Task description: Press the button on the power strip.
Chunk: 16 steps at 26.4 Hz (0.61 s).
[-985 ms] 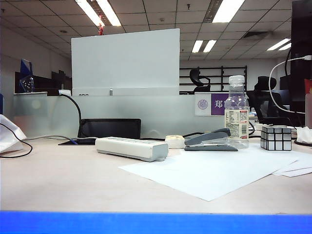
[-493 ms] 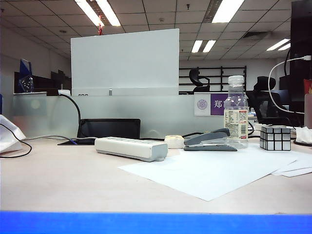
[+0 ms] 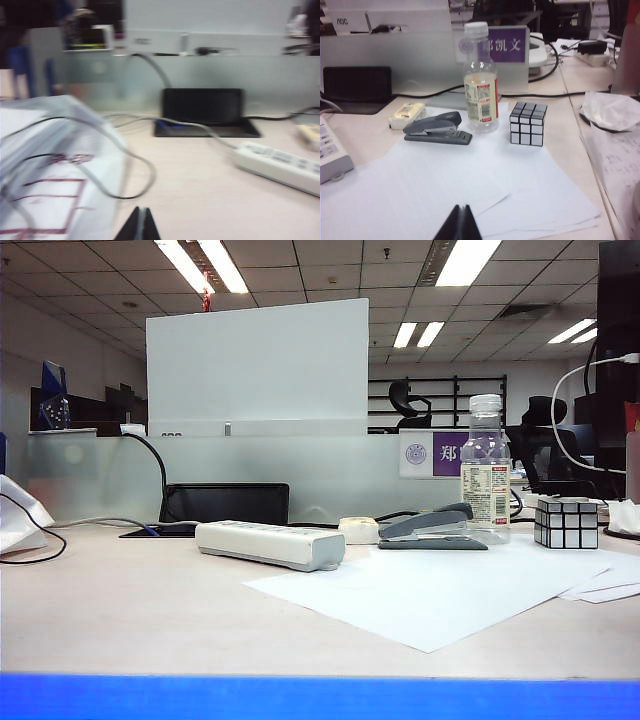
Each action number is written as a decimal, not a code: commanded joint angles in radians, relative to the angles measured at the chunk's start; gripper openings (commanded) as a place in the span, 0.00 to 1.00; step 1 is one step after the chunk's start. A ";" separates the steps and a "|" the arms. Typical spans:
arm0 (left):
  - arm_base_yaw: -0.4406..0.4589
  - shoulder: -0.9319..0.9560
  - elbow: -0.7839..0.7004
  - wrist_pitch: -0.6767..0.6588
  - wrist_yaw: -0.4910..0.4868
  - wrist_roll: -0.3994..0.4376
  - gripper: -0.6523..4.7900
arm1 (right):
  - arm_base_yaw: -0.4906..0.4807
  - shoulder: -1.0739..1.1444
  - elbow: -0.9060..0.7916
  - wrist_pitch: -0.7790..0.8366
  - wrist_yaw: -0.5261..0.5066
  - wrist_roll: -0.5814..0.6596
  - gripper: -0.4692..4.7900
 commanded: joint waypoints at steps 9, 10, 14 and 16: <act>-0.010 -0.001 0.002 0.005 0.037 -0.053 0.11 | -0.001 -0.001 0.003 0.018 -0.003 -0.002 0.09; -0.016 -0.001 0.002 0.005 0.037 -0.056 0.11 | -0.001 -0.001 0.003 0.018 -0.005 -0.002 0.09; -0.056 -0.001 0.004 0.004 0.036 -0.055 0.11 | -0.001 -0.001 0.003 0.018 -0.005 -0.003 0.09; -0.075 -0.001 0.003 0.003 0.031 -0.039 0.11 | -0.001 -0.001 0.003 0.018 -0.005 -0.003 0.09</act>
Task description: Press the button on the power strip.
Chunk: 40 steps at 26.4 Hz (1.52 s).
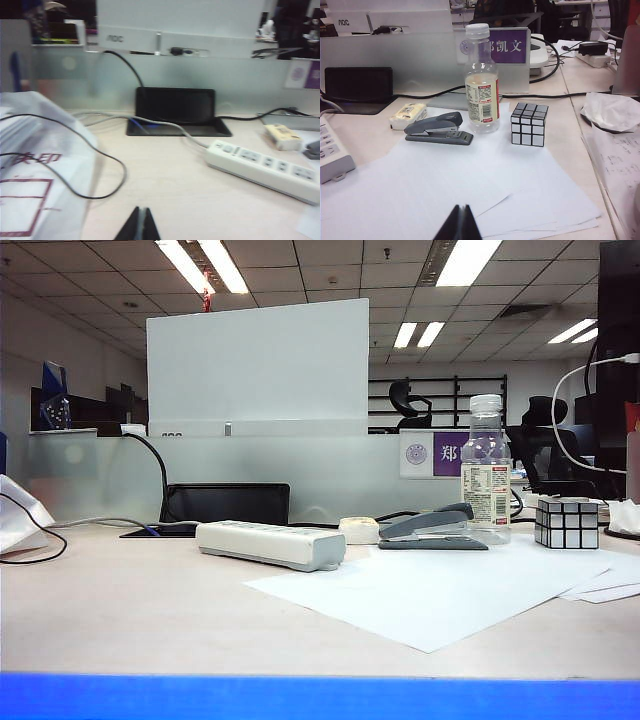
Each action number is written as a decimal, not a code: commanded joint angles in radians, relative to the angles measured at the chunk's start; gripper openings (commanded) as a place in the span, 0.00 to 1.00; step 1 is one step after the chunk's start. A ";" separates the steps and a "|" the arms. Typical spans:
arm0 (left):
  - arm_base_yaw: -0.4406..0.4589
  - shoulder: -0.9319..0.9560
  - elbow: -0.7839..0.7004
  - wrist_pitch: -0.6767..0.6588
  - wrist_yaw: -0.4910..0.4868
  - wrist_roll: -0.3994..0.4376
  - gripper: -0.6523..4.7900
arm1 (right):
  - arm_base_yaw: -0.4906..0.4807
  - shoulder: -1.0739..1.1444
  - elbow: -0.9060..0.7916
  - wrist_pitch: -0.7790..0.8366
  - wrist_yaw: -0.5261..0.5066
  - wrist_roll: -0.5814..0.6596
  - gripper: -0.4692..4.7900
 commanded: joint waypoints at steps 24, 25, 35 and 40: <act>-0.029 -0.001 0.003 0.015 -0.127 -0.034 0.11 | 0.001 -0.002 0.004 0.019 -0.002 -0.002 0.09; -0.029 -0.001 0.003 0.014 -0.127 -0.042 0.11 | 0.001 -0.002 0.004 0.019 -0.002 -0.003 0.09; -0.030 -0.001 0.003 0.014 -0.103 -0.060 0.11 | 0.001 -0.002 0.004 0.019 -0.002 -0.003 0.09; -0.058 -0.001 0.003 0.014 -0.101 -0.062 0.11 | 0.001 -0.002 0.004 0.019 -0.002 -0.003 0.09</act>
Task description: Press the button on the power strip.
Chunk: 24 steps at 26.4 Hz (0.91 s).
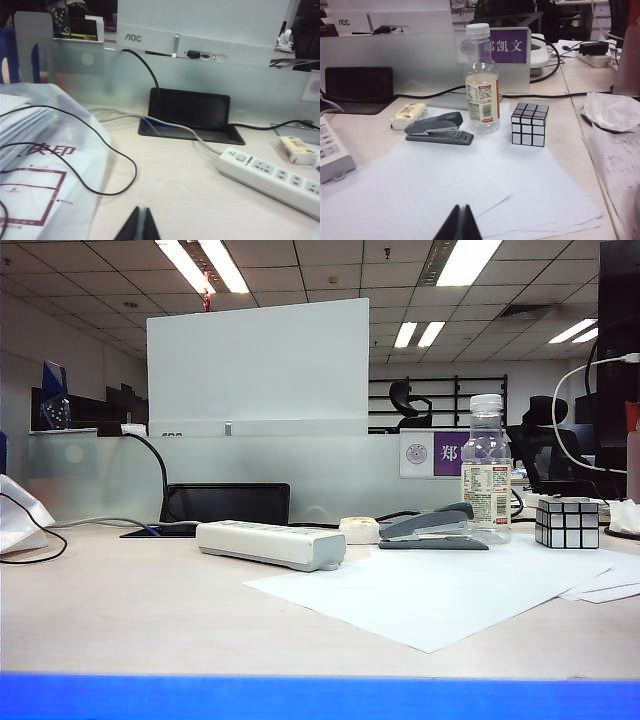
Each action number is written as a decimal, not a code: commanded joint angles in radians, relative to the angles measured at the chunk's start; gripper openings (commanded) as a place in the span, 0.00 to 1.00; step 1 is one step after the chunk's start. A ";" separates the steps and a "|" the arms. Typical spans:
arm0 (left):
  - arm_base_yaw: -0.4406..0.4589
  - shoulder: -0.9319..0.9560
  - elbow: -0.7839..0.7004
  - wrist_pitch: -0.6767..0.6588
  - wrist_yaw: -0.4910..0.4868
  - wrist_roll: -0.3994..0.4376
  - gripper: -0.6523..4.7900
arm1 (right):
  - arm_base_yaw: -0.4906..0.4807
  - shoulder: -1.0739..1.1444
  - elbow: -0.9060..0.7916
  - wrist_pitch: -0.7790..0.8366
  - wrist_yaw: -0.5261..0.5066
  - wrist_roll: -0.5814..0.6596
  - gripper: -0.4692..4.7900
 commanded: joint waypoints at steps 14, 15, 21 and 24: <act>-0.241 -0.001 0.003 0.010 -0.257 0.106 0.11 | 0.000 -0.002 0.004 0.018 -0.002 -0.003 0.09; -0.240 -0.001 0.003 0.013 -0.257 0.107 0.11 | 0.000 -0.002 0.004 0.018 -0.002 -0.003 0.09; -0.240 -0.001 0.003 0.017 -0.267 0.121 0.11 | 0.000 -0.002 0.004 0.018 -0.001 -0.003 0.09; -0.240 -0.001 0.003 0.016 -0.267 0.121 0.11 | 0.000 -0.002 0.004 0.016 -0.001 -0.002 0.09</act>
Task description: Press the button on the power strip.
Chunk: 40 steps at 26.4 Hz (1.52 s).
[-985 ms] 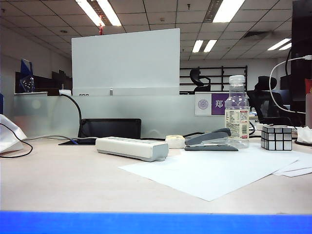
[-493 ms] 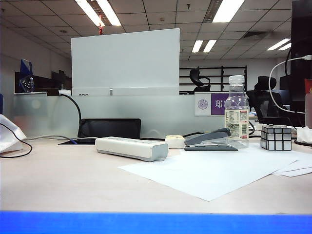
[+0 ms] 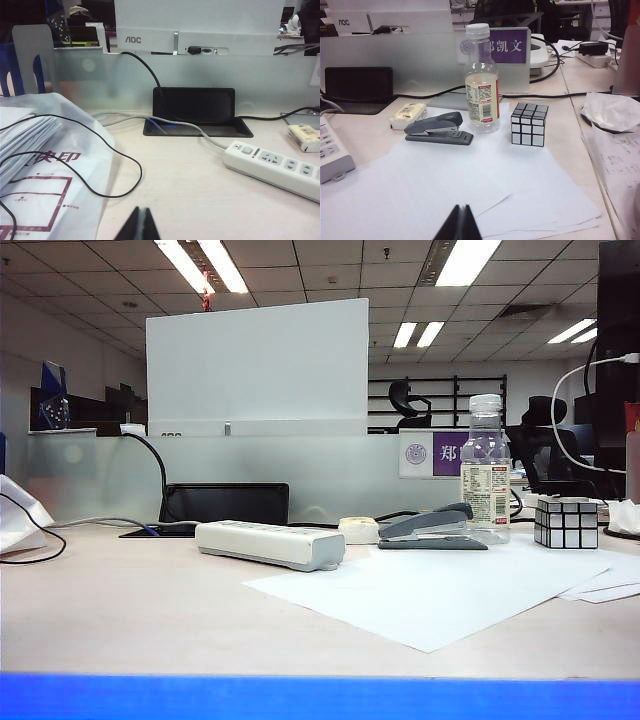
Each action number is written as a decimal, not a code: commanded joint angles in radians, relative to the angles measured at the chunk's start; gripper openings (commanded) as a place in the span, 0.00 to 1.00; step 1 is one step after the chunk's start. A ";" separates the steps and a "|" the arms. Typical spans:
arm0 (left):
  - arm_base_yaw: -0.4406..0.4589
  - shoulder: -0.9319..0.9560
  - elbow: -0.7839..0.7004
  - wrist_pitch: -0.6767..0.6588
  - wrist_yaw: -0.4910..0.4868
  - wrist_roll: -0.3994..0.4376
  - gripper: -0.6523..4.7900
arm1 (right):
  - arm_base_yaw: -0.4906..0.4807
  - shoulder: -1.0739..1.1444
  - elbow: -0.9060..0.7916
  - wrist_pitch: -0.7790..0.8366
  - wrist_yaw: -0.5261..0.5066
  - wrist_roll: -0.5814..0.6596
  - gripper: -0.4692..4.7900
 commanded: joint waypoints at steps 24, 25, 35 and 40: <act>0.000 -0.001 0.003 0.013 -0.003 0.004 0.11 | 0.000 -0.002 0.004 -0.014 -0.001 -0.003 0.09; 0.000 -0.001 0.003 0.013 -0.003 0.004 0.11 | 0.000 -0.001 0.004 -0.014 -0.001 -0.003 0.09; 0.000 -0.001 0.003 0.013 -0.003 0.004 0.11 | 0.000 -0.001 0.004 -0.014 -0.001 -0.003 0.09; 0.001 -0.001 0.003 0.013 -0.003 0.004 0.11 | 0.000 -0.001 0.003 -0.014 -0.001 -0.003 0.09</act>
